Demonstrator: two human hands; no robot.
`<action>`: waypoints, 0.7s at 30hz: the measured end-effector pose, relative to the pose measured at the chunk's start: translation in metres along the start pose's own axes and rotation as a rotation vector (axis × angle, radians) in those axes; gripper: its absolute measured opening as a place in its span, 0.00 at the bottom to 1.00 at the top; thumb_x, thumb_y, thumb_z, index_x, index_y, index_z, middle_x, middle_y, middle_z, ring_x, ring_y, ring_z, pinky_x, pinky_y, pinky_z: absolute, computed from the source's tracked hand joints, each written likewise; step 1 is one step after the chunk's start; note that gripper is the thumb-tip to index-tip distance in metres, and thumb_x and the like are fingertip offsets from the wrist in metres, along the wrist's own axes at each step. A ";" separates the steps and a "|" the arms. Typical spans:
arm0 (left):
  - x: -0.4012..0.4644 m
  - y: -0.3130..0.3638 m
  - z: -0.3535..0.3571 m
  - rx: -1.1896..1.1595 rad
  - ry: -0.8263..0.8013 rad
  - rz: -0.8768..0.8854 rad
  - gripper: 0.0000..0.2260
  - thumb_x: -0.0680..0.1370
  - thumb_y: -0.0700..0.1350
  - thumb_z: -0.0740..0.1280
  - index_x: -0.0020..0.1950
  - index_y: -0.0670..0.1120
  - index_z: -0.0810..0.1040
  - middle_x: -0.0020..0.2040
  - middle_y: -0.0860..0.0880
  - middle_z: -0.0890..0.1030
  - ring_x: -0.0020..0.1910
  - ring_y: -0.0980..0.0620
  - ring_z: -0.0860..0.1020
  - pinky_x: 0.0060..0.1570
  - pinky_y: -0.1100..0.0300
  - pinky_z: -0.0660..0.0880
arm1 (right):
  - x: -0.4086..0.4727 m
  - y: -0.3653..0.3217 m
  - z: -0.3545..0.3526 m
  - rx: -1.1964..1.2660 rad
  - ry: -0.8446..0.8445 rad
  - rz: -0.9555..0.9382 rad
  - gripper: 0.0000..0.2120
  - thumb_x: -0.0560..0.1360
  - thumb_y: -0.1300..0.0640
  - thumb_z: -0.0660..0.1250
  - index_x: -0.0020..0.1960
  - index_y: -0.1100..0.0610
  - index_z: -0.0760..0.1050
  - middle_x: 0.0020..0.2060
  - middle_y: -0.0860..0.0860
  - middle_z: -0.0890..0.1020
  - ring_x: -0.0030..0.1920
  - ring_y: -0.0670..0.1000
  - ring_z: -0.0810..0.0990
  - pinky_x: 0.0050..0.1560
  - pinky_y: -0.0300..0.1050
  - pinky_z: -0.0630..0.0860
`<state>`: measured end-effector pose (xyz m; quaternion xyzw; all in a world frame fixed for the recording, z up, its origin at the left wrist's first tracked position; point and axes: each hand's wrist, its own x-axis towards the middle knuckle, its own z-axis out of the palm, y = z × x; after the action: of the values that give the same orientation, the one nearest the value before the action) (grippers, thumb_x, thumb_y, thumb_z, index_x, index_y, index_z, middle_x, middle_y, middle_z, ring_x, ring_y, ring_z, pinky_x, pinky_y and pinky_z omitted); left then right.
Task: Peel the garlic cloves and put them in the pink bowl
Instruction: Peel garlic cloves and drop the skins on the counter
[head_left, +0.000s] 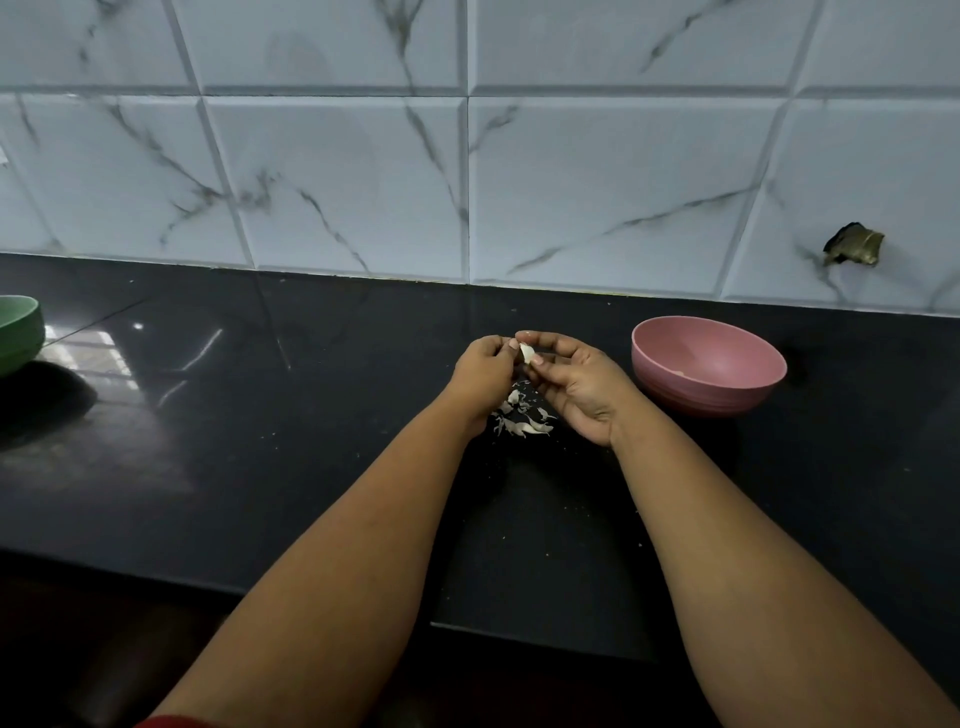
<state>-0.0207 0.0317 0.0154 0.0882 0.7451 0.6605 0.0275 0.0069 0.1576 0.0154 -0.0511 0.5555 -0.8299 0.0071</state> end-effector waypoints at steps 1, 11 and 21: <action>-0.001 0.001 0.000 -0.034 -0.017 -0.003 0.12 0.84 0.43 0.57 0.44 0.46 0.77 0.38 0.50 0.77 0.36 0.55 0.73 0.38 0.60 0.69 | 0.000 -0.001 0.000 0.023 -0.018 0.008 0.14 0.78 0.73 0.59 0.53 0.60 0.79 0.45 0.55 0.83 0.43 0.47 0.80 0.47 0.34 0.78; -0.009 0.012 0.003 -0.288 0.042 -0.167 0.13 0.80 0.42 0.57 0.36 0.46 0.73 0.32 0.51 0.74 0.33 0.54 0.71 0.37 0.59 0.67 | -0.004 -0.008 0.001 0.141 -0.108 0.082 0.16 0.78 0.73 0.56 0.57 0.60 0.77 0.45 0.54 0.82 0.41 0.44 0.79 0.44 0.33 0.78; -0.003 -0.001 -0.005 0.146 0.190 0.054 0.01 0.76 0.45 0.71 0.47 0.50 0.81 0.41 0.54 0.81 0.40 0.57 0.78 0.46 0.58 0.77 | 0.000 -0.005 0.000 0.187 0.135 0.046 0.08 0.78 0.70 0.61 0.49 0.62 0.77 0.38 0.54 0.82 0.36 0.46 0.82 0.39 0.33 0.79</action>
<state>-0.0190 0.0266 0.0145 0.0470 0.7879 0.6103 -0.0674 0.0072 0.1598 0.0204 0.0184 0.4758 -0.8793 -0.0066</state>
